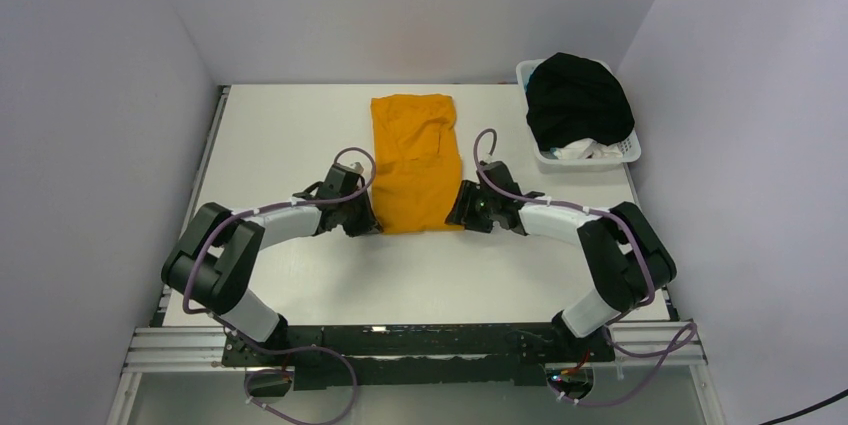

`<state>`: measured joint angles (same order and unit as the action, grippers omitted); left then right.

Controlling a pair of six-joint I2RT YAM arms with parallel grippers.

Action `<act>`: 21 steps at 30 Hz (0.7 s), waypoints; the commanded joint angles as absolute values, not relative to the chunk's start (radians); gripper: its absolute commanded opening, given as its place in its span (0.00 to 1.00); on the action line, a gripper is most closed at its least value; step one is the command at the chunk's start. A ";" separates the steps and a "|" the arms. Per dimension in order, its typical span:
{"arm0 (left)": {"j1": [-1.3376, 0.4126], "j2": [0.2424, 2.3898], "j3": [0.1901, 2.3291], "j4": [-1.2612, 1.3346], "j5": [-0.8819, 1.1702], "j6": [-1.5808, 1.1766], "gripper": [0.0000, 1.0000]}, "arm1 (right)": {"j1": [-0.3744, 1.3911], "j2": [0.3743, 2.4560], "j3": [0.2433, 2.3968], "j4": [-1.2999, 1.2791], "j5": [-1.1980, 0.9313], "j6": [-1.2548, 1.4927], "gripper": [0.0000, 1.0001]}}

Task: Fold and stack the t-shirts
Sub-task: Grab one side of the 2/3 rectangular tshirt with both arms

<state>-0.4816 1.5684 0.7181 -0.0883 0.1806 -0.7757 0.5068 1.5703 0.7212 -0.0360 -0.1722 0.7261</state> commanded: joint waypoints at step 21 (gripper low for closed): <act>-0.618 1.324 0.473 -0.241 0.014 -0.803 0.00 | 0.625 1.412 0.529 -0.208 -0.307 0.693 0.00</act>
<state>-0.5594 1.4101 0.5655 -0.0532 0.0868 -0.7834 0.5846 1.4929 0.6170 -0.0616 -0.2077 0.7097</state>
